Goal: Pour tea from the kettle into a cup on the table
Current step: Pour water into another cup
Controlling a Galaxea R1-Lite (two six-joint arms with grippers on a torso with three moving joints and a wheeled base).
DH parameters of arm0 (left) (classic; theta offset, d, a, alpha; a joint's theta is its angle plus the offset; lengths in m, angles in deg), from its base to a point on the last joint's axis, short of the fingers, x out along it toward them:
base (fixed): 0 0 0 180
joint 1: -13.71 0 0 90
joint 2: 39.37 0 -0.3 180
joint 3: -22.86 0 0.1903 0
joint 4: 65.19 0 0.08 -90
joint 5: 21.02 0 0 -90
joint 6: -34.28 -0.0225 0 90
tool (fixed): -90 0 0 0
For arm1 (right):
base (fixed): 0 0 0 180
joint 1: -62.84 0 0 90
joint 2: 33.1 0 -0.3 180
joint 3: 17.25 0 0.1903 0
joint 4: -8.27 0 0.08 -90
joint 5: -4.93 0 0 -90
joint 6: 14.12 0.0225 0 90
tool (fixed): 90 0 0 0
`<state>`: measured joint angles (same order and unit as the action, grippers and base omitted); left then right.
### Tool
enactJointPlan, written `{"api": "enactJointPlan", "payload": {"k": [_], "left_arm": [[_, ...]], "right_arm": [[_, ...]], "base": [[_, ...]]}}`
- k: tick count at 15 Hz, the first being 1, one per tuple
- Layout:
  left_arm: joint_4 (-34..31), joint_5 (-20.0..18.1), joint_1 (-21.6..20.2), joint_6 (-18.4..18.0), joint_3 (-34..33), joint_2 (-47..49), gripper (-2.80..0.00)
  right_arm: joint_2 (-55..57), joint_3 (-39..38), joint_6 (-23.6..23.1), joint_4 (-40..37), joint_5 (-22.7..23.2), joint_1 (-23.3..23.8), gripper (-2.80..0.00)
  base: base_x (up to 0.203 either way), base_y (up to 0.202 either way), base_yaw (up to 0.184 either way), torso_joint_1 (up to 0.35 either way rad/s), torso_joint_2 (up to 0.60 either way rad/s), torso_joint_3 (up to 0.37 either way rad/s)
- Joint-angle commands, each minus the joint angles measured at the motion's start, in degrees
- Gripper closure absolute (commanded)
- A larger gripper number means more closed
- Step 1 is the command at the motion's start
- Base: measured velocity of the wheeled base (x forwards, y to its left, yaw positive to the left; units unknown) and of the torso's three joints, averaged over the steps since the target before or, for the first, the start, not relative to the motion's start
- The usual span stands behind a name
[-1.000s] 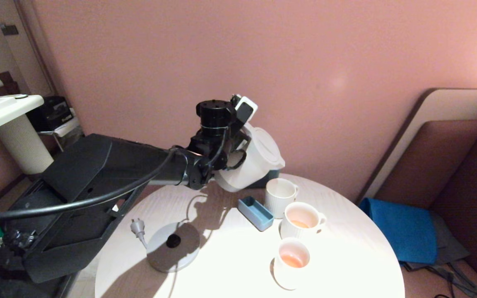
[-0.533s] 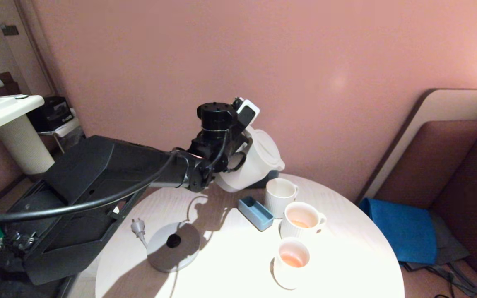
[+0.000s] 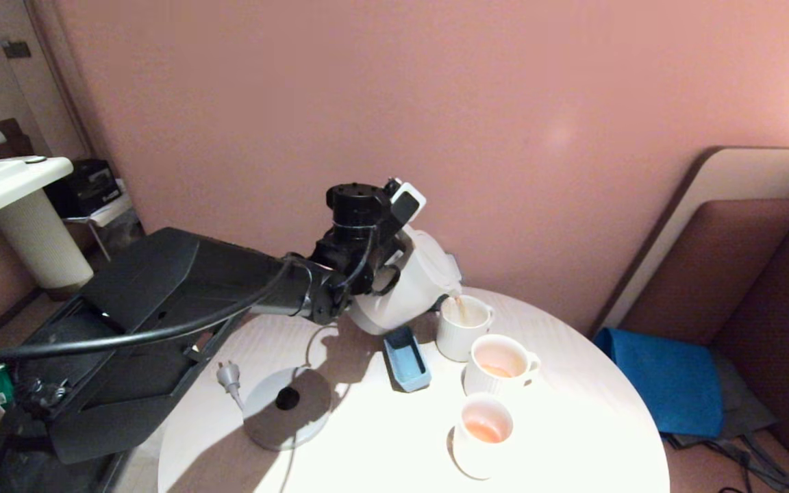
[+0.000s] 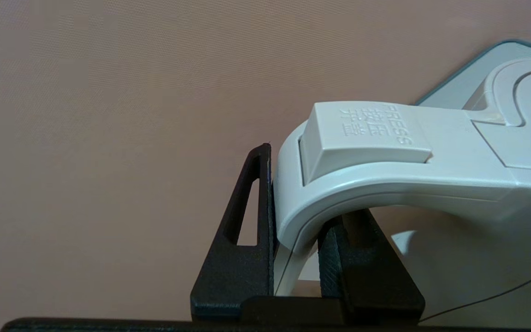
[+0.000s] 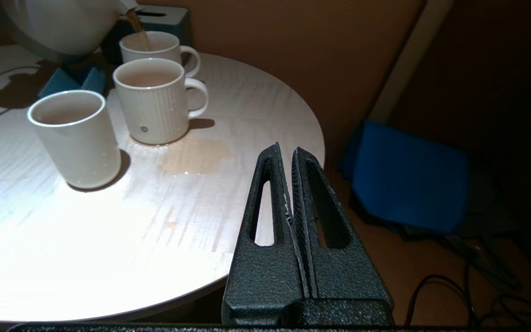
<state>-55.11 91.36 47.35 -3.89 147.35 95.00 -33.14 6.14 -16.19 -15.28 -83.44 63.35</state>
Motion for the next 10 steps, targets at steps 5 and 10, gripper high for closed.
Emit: {"api": "enactJointPlan", "payload": {"k": [5, 10], "left_arm": [[0.57, 0.03, 0.19, -0.15, 0.83, -0.60, 0.00], [0.30, 0.03, 0.19, -0.24, 2.30, -0.42, 0.00]], "right_arm": [[0.05, -0.02, -0.04, 0.01, 0.03, -0.07, 0.00], [0.05, -0.02, -0.04, 0.01, 0.03, -0.07, 0.00]], "base": [[0.000, 0.000, 0.000, 0.000, 0.00, 0.000], [0.000, 0.000, 0.000, 0.000, 0.00, 0.000]]}}
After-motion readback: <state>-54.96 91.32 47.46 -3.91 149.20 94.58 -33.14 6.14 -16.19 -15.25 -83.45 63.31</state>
